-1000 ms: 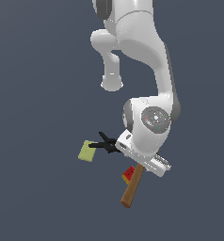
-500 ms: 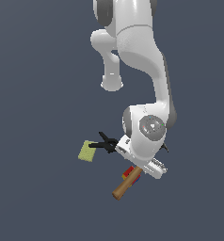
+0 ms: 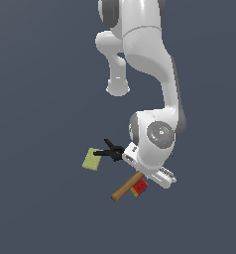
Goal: Pick up a designated object from a clutter of objects.
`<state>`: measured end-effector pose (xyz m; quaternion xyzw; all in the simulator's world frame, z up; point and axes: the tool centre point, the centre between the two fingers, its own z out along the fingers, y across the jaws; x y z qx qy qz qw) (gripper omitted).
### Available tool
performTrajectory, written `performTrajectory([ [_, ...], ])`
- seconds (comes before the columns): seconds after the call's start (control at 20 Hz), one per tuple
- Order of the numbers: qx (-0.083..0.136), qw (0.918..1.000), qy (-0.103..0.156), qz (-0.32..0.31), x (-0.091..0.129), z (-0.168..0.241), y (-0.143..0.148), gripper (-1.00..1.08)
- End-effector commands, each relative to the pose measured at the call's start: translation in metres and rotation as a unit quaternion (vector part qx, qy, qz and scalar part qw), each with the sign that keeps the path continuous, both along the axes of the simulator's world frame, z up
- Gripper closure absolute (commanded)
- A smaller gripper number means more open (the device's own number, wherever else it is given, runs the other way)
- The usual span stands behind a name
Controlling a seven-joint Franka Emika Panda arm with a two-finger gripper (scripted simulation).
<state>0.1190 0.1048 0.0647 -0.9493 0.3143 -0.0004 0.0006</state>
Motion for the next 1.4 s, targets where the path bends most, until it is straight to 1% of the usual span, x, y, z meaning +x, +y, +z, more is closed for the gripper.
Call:
performTrajectory([
  [0.0,-0.001,1.0000,0.002,-0.001,-0.001,-0.002,-0.001,1.08],
  [0.35,-0.001,1.0000,0.002,-0.001,-0.005,0.009,0.002,1.08],
  [0.65,-0.001,1.0000,0.002,-0.001,-0.016,0.039,0.009,1.08],
  [0.95,-0.001,1.0000,0.002,-0.001,-0.034,0.089,0.022,1.08],
  [1.35,-0.001,1.0000,0.001,0.000,-0.066,0.179,0.046,1.08],
])
